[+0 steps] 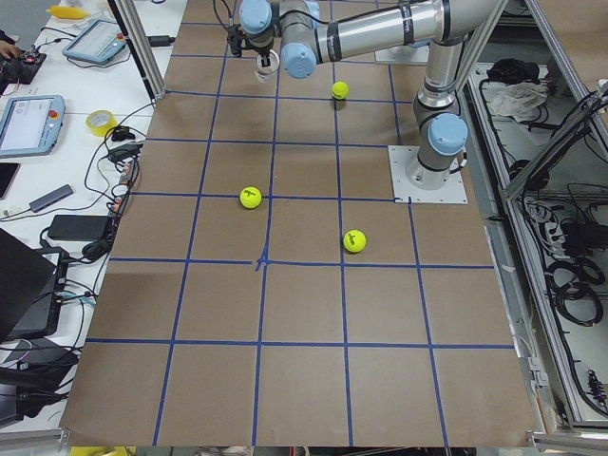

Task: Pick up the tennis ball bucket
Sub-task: 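Lift the tube with the left gripper and stand it upright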

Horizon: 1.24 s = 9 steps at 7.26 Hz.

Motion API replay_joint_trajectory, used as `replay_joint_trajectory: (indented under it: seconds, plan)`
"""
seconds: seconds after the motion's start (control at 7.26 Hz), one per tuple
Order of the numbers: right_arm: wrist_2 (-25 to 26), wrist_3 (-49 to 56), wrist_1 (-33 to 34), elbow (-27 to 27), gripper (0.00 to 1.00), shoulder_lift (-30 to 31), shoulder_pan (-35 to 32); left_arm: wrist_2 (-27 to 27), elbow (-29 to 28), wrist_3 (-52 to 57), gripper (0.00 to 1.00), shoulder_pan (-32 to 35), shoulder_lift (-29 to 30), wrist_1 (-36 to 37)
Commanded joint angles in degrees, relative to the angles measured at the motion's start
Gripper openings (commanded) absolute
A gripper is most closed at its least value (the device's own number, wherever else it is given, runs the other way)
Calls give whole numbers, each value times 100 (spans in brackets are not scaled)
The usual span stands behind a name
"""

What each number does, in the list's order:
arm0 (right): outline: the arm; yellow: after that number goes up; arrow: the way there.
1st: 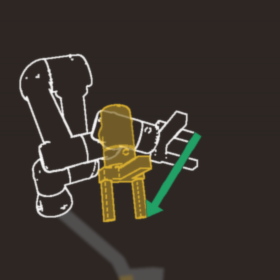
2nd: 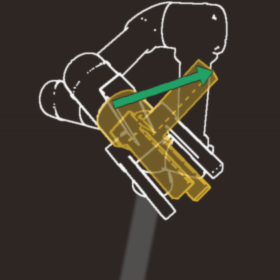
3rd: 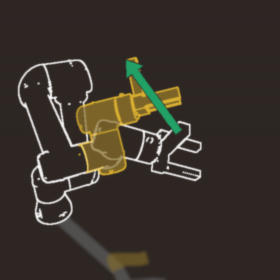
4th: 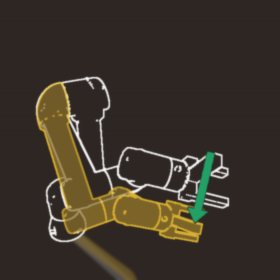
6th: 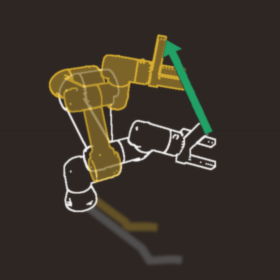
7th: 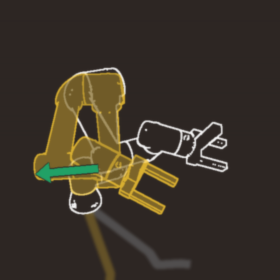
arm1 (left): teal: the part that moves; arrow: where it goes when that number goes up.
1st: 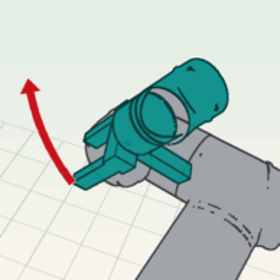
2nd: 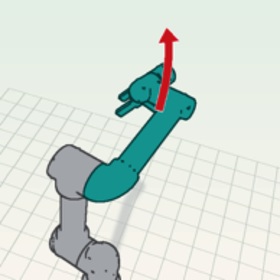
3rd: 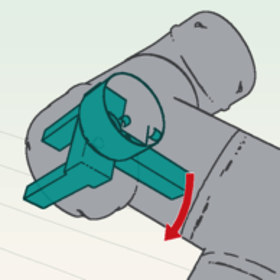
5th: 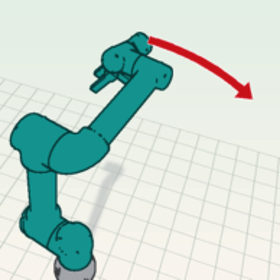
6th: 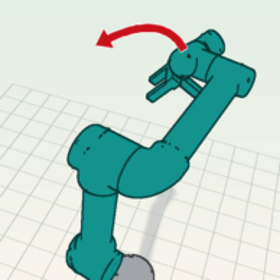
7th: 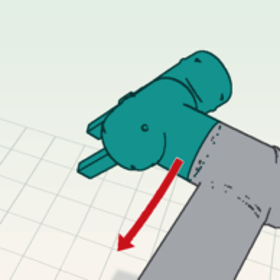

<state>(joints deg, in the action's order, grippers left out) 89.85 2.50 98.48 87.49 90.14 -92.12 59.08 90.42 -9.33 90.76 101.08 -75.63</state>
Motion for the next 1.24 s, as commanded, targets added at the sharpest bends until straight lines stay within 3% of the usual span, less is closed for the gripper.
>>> replay_joint_trajectory:
  seconds: [0.0, 0.14, 0.41, 0.69, 1.1]
  plan:
    - [5, -48, 30, 5, 100, 73, 27, 1846, -314, -105, 0, 670, 43, 231]
    - [6, -74, -65, 22, 100, 100, 114, 2531, -323, 61, 0, 872, 148, 390]
    - [14, -127, -110, 22, 100, 144, 150, 3238, -663, 343, 0, 1110, 533, 400]
    - [-64, -127, -835, 14, 100, 223, 124, 3346, -1086, 827, 0, 1128, 999, 374]
    - [-3, -485, -1258, 31, 100, 372, 150, 3636, -1552, 1126, 0, 1295, 1439, 145]
